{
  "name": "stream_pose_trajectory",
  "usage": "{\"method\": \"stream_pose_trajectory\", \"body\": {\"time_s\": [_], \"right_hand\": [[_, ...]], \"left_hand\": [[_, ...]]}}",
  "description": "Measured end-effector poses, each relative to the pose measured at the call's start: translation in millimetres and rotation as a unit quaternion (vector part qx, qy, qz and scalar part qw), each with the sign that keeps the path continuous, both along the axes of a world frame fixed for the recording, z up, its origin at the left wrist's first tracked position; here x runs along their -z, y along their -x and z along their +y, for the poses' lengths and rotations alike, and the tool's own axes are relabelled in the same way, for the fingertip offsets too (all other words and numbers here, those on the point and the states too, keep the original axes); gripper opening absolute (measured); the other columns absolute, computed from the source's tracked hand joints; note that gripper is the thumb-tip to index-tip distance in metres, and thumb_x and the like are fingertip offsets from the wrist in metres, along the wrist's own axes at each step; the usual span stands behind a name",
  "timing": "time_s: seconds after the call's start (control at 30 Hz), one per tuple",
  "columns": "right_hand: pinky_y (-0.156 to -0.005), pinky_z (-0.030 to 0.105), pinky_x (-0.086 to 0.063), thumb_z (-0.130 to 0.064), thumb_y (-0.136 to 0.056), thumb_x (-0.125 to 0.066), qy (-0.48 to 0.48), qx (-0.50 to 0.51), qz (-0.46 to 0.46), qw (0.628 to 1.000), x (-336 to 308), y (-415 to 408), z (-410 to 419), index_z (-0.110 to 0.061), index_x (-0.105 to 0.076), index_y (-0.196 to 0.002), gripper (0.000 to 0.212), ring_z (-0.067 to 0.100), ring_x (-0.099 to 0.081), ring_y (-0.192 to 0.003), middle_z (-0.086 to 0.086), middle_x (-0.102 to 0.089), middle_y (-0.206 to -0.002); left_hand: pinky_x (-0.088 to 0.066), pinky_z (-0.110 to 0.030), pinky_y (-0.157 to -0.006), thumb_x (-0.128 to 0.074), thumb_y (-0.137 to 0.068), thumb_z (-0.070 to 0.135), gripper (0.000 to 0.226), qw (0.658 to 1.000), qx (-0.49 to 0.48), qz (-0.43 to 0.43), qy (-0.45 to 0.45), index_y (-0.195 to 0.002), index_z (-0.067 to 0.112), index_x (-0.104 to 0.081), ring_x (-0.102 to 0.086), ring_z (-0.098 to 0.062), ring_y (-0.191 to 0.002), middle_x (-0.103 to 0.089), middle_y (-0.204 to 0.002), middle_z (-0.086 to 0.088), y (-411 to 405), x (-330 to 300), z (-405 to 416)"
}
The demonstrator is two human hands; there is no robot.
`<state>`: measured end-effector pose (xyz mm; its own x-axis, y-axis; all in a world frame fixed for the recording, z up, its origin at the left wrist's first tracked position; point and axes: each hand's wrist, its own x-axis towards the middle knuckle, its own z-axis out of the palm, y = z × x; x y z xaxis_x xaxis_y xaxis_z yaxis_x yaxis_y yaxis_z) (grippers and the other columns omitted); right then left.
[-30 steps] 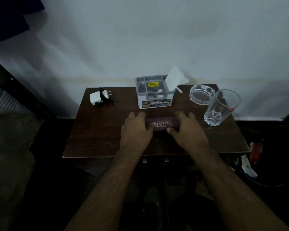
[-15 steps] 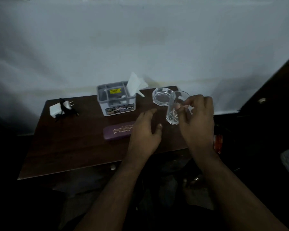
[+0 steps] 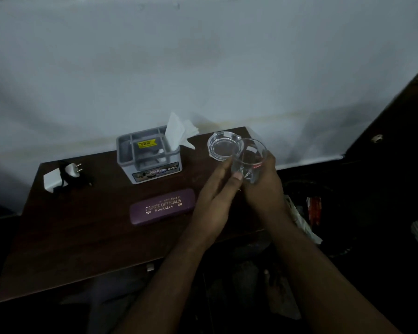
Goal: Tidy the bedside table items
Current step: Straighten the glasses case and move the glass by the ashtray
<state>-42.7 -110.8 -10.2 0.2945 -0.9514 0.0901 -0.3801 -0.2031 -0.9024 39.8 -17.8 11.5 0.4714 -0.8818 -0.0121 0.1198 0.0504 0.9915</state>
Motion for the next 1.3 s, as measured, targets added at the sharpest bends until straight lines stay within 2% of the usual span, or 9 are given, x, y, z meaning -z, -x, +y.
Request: {"method": "stream_pose_trajectory", "body": {"time_s": [0.13, 0.33, 0.47, 0.6, 0.77, 0.93, 1.03, 1.17, 1.3], "right_hand": [[-0.063, 0.011, -0.045, -0.052, -0.069, -0.078, -0.006, 0.019, -0.002, 1.0, -0.4, -6.4, -7.5, -0.029, -0.047, -0.114, 0.059, -0.004, -0.064, -0.089, -0.015, -0.065, -0.1], [-0.078, 0.045, -0.057, -0.054, -0.066, -0.079, 0.118, 0.047, 0.057, 0.99, -10.7, -13.5, -22.2, -0.023, -0.048, -0.112, 0.064, 0.021, -0.064, -0.097, -0.004, -0.062, -0.106], [-0.079, 0.046, -0.056, -0.061, -0.069, -0.079, 0.162, 0.069, 0.024, 0.984, -21.9, -28.0, -30.0, -0.025, -0.049, -0.116, 0.067, 0.02, -0.061, -0.101, -0.007, -0.061, -0.11], [-0.084, 0.047, -0.056, -0.053, -0.072, -0.083, 0.155, 0.065, -0.025, 0.986, -20.7, -44.9, -36.7, -0.024, -0.051, -0.123, 0.066, 0.018, -0.061, -0.109, -0.008, -0.062, -0.117], [-0.092, 0.045, -0.056, -0.043, -0.075, -0.085, 0.131, 0.04, -0.076, 0.988, -15.7, -63.2, -53.4, -0.026, -0.051, -0.131, 0.068, 0.017, -0.062, -0.117, -0.009, -0.063, -0.124], [-0.092, 0.044, -0.056, -0.037, -0.074, -0.087, 0.101, 0.037, -0.082, 0.991, -4.4, -72.6, -66.4, -0.023, -0.054, -0.128, 0.065, 0.015, -0.066, -0.112, -0.007, -0.067, -0.12], [-0.092, 0.041, -0.057, -0.039, -0.072, -0.089, 0.076, 0.043, -0.077, 0.993, -0.7, -78.8, -70.2, -0.024, -0.054, -0.128, 0.068, 0.012, -0.066, -0.111, -0.007, -0.068, -0.12], [-0.09, 0.04, -0.058, -0.039, -0.07, -0.091, 0.063, 0.048, -0.068, 0.995, 3.8, -83.9, -71.9, -0.024, -0.054, -0.124, 0.068, 0.009, -0.067, -0.107, -0.009, -0.068, -0.117], [-0.086, 0.039, -0.059, -0.039, -0.067, -0.092, 0.056, 0.048, -0.059, 0.996, 6.2, -83.6, -74.0, -0.023, -0.054, -0.121, 0.068, 0.007, -0.068, -0.102, -0.01, -0.069, -0.112]], "left_hand": [[-0.044, -0.033, -0.113, -0.056, -0.103, 0.026, 0.038, 0.998, -0.024, -0.024, 0.043, -0.136, 0.008, -0.061, -0.059, -0.014, -0.131, -0.067, -0.135, -0.002, -6.1, 3.2, -10.5], [-0.047, -0.04, -0.111, -0.046, -0.099, 0.043, 0.058, 0.992, -0.06, -0.006, 0.106, -0.128, -0.003, -0.066, -0.064, -0.027, -0.126, -0.072, -0.128, -0.013, -29.8, -0.2, -20.4], [-0.039, -0.059, -0.114, -0.042, -0.099, 0.044, 0.061, 0.992, -0.053, -0.031, 0.115, -0.135, -0.001, -0.061, -0.057, -0.031, -0.134, -0.065, -0.136, -0.016, -39.1, 1.6, -28.7], [-0.036, -0.059, -0.115, -0.041, -0.098, 0.054, 0.068, 0.991, -0.054, -0.042, 0.119, -0.143, 0.004, -0.055, -0.053, -0.026, -0.138, -0.06, -0.145, -0.01, -43.7, 5.7, -38.9], [-0.029, -0.052, -0.122, -0.024, -0.089, 0.083, 0.101, 0.992, -0.022, -0.011, 0.124, -0.151, 0.006, -0.045, -0.044, -0.022, -0.146, -0.052, -0.153, -0.008, -58.7, 13.5, -50.1], [-0.026, -0.046, -0.124, -0.008, -0.095, 0.073, 0.091, 0.997, -0.014, 0.018, 0.069, -0.152, 0.014, -0.046, -0.043, -0.012, -0.146, -0.052, -0.154, 0.001, -68.6, 24.8, -62.1], [-0.03, -0.038, -0.123, -0.014, -0.089, 0.083, 0.098, 0.998, -0.022, 0.024, 0.053, -0.153, 0.016, -0.045, -0.043, -0.008, -0.145, -0.051, -0.154, 0.003, -69.3, 25.3, -68.8], [-0.028, -0.046, -0.124, -0.004, -0.094, 0.06, 0.084, 0.998, -0.035, 0.048, 0.029, -0.153, 0.016, -0.045, -0.044, -0.009, -0.144, -0.051, -0.154, 0.001, -70.9, 29.2, -73.7], [-0.028, -0.04, -0.123, -0.004, -0.092, 0.06, 0.083, 0.998, -0.028, 0.057, 0.01, -0.153, 0.022, -0.045, -0.046, -0.005, -0.141, -0.051, -0.154, 0.005, -72.2, 30.1, -74.8]]}}
